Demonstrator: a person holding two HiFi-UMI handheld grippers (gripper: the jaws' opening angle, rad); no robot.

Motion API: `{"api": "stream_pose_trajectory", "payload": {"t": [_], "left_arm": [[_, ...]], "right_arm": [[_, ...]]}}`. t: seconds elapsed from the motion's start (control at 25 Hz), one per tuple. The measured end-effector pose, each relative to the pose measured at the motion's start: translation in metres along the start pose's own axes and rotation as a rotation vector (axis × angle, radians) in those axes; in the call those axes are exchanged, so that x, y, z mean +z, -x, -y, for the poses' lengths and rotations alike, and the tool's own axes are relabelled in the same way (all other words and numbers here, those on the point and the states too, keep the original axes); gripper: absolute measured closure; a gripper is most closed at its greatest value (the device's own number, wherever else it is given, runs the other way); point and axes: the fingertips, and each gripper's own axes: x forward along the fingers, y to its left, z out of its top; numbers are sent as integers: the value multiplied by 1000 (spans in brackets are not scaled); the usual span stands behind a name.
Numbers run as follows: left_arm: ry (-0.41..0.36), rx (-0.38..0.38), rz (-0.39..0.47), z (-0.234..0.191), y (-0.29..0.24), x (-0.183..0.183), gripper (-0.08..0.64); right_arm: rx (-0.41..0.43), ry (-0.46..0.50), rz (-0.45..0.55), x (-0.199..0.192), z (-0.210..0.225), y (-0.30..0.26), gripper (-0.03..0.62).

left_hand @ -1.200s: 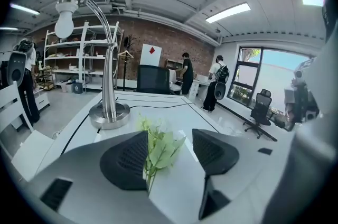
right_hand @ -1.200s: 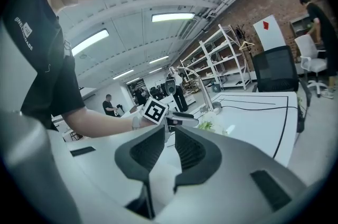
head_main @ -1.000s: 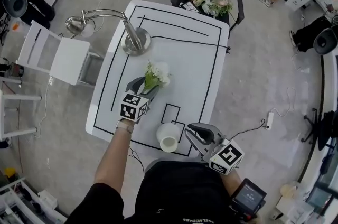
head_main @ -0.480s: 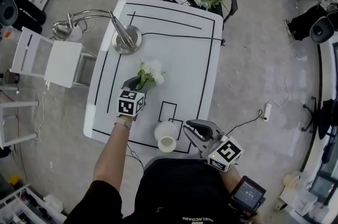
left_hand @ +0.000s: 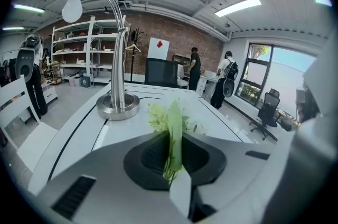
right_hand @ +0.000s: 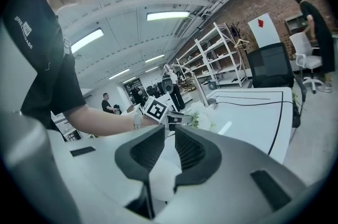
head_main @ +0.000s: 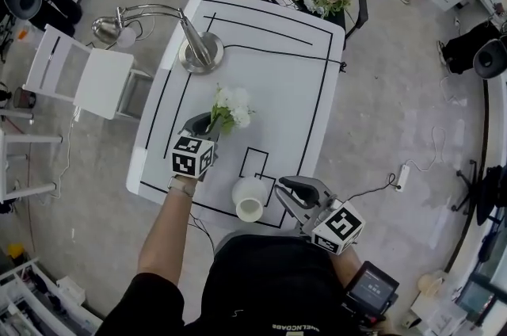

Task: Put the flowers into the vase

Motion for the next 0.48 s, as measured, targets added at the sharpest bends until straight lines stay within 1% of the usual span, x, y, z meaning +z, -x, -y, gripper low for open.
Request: {"api": "stream_pose_trajectory", "payload": {"t": [0.24, 0.48], "left_arm": [[66, 9, 98, 8, 39, 21, 523], [158, 43, 211, 11, 92, 44, 526]], "right_arm": [[71, 24, -13, 0, -5, -1, 548], [166, 58, -38, 0, -16, -4, 546]]}}
